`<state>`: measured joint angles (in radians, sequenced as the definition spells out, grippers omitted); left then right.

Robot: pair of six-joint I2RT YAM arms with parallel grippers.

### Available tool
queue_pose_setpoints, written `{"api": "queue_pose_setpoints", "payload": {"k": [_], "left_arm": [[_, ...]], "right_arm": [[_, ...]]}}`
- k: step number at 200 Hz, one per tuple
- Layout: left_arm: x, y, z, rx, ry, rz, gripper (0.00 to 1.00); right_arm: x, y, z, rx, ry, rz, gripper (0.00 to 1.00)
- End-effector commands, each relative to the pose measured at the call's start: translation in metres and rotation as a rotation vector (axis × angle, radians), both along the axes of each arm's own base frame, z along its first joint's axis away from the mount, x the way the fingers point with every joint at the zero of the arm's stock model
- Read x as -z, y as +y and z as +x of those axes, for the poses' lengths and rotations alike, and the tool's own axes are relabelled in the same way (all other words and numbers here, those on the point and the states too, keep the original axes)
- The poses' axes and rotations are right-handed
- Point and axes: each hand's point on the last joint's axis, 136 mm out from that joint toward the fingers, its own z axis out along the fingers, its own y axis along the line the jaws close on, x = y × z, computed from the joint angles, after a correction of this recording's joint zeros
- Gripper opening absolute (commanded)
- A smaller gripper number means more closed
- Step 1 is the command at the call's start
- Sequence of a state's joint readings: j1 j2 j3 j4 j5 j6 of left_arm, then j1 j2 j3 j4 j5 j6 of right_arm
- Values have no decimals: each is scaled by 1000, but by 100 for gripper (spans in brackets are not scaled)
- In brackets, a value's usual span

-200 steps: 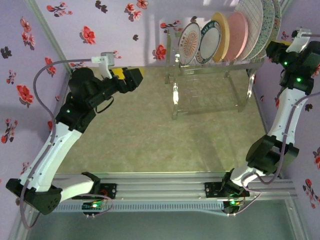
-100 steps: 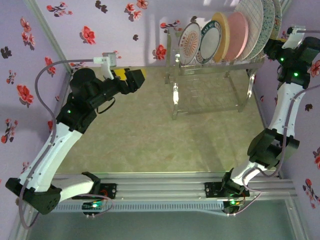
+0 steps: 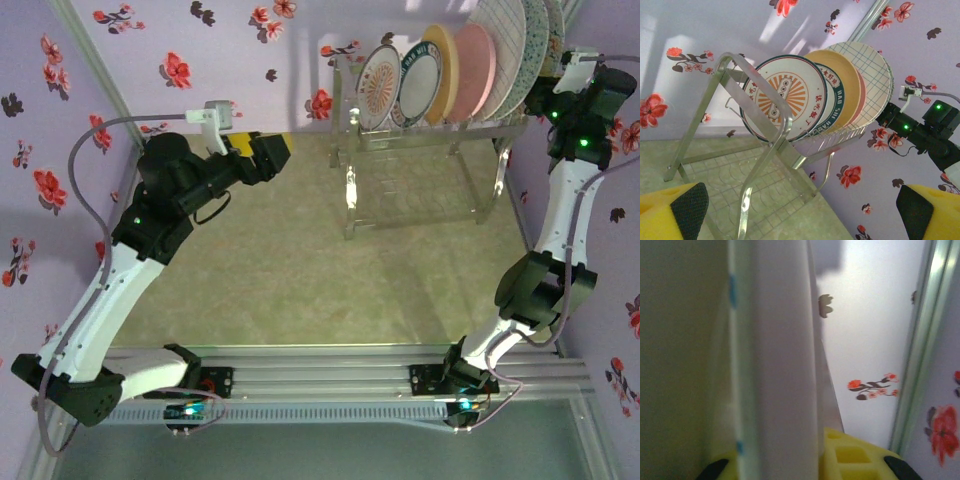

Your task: Unload the plates from the dish rack

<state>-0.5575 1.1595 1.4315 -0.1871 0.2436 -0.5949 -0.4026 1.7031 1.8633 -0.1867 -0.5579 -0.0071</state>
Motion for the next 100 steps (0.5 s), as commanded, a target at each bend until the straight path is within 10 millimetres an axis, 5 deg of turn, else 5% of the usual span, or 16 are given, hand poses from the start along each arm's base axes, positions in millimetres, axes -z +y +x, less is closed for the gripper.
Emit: {"api": "queue_pose_setpoints", "payload": {"k": [1,40,100], "left_arm": [[-19,0,-3,-2,-51,-28,100],[-19,-2,-1,-3,-51,-29,100],[-17,-3,-1,0,-49,-32,100]], "right_arm": [[-20,12,-3,-45,-42,-18,10],[-30,16,-5,-44,-60,-29,0],[-51,23,-11,-6,-96,-34,0]]}}
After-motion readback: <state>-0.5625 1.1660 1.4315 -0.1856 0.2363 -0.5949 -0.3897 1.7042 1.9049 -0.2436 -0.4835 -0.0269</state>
